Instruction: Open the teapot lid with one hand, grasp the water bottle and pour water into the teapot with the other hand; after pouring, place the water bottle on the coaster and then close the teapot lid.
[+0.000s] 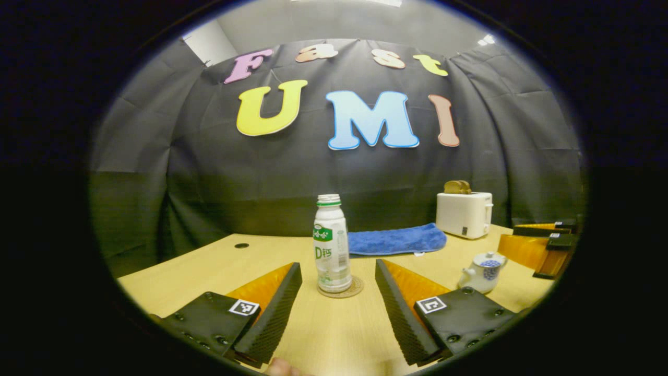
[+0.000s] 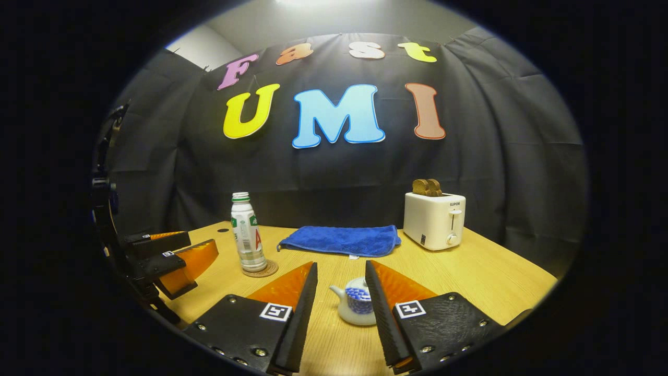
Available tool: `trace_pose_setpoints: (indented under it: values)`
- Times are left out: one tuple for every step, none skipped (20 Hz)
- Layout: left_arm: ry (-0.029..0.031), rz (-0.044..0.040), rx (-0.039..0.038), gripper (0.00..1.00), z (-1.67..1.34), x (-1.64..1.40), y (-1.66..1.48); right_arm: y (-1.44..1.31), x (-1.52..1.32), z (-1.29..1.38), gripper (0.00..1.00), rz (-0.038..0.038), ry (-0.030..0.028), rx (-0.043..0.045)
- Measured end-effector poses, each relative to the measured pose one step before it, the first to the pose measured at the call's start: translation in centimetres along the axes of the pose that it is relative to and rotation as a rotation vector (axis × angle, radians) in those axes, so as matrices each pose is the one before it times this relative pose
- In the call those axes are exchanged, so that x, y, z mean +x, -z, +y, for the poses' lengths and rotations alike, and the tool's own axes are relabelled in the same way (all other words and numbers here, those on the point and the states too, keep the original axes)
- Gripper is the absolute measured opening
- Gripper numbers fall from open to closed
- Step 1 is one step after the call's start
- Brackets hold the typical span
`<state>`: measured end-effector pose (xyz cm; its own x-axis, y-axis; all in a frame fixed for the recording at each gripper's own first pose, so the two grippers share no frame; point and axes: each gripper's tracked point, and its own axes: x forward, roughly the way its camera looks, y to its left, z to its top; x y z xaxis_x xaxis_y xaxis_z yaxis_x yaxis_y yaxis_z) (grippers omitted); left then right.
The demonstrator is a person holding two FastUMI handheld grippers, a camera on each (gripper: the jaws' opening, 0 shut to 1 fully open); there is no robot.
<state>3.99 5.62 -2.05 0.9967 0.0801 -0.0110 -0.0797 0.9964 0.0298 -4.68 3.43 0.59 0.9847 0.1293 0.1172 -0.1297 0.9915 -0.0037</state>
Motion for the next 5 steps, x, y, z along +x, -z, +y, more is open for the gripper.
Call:
trace_pose_setpoints:
  values:
    - [0.00892,-0.00033,0.0008,0.89,-0.607,-0.67,0.016,0.404,-0.48,0.249,0.58,0.00514,0.00098,-0.00076]
    - [0.00591,0.00159,0.00534,0.94,-0.402,-0.666,0.171,0.315,-0.425,0.275,0.58,0.00374,0.00026,-0.0011]
    - [0.00306,0.0013,0.0035,0.99,-0.375,-0.65,0.143,0.378,-0.34,0.235,0.58,0.00574,0.00169,-0.00371]
    - [0.00516,-0.00202,-0.00135,0.94,-0.35,-0.573,0.095,0.255,-0.334,0.144,0.57,0.00412,0.00349,-0.00608]
    - [0.00853,-0.00482,-0.00379,0.94,-0.445,-0.56,0.045,0.309,-0.276,0.096,0.57,0.00167,0.00302,-0.00582]
